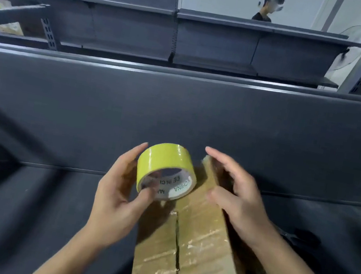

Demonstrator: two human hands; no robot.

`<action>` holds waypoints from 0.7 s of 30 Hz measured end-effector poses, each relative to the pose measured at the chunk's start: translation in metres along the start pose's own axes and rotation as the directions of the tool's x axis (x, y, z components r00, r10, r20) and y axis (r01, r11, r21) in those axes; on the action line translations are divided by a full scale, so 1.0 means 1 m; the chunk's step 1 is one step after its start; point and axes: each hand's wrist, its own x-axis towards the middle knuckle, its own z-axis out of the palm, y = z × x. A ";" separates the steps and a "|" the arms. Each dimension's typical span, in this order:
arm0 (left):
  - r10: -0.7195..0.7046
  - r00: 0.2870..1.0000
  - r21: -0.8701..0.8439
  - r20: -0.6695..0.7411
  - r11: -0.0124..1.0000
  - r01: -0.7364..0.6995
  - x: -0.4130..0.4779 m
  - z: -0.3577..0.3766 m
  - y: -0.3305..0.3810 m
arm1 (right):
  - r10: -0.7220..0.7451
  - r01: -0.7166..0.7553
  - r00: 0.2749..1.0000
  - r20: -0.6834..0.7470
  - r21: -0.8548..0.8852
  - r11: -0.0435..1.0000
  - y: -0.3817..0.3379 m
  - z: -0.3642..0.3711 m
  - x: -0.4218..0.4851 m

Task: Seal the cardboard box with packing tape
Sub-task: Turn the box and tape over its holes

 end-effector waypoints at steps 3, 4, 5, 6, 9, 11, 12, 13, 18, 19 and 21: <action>0.028 0.995 0.023 0.092 0.999 -0.030 0.013 0.017 0.026 | 0.016 -0.013 1.000 -0.009 0.272 0.962 0.011 -0.003 -0.010; 0.023 0.989 0.034 0.146 0.999 -0.028 0.016 0.021 0.032 | 0.049 -0.040 0.999 -0.021 0.310 0.950 0.017 -0.004 -0.014; 0.015 0.981 0.055 0.194 0.998 -0.026 0.017 0.025 0.035 | 0.078 -0.064 0.997 -0.029 0.325 0.944 0.019 -0.005 -0.019; 0.014 0.974 0.093 0.227 0.995 -0.036 0.017 0.029 0.037 | 0.102 -0.086 0.994 -0.039 0.285 0.955 0.019 -0.010 -0.024; 0.091 0.947 0.254 0.308 0.951 -0.175 0.019 0.041 0.039 | 0.164 -0.159 0.985 0.046 -0.095 0.983 -0.002 -0.035 -0.039; 0.167 0.911 0.323 0.376 0.898 -0.298 0.020 0.048 0.042 | 0.357 -0.280 0.929 0.097 -0.444 0.851 -0.019 -0.043 -0.045; 0.189 0.893 0.338 0.409 0.877 -0.341 0.020 0.051 0.044 | 0.402 -0.288 0.912 0.081 -0.571 0.769 -0.026 -0.044 -0.047; 0.201 0.877 0.341 0.437 0.865 -0.368 0.020 0.052 0.046 | 0.420 -0.281 0.905 0.076 -0.635 0.720 -0.031 -0.042 -0.052; 0.192 0.835 0.307 0.516 0.869 -0.389 0.025 0.068 0.048 | 0.413 -0.121 0.900 0.140 -0.830 0.545 -0.025 -0.045 -0.057; 0.198 0.849 0.305 0.490 0.873 -0.380 0.028 0.071 0.048 | 0.413 -0.109 0.902 0.128 -0.857 0.504 -0.022 -0.049 -0.056; 0.206 0.881 0.298 0.426 0.888 -0.351 0.036 0.073 0.051 | 0.406 -0.104 0.909 0.097 -0.890 0.445 -0.018 -0.054 -0.056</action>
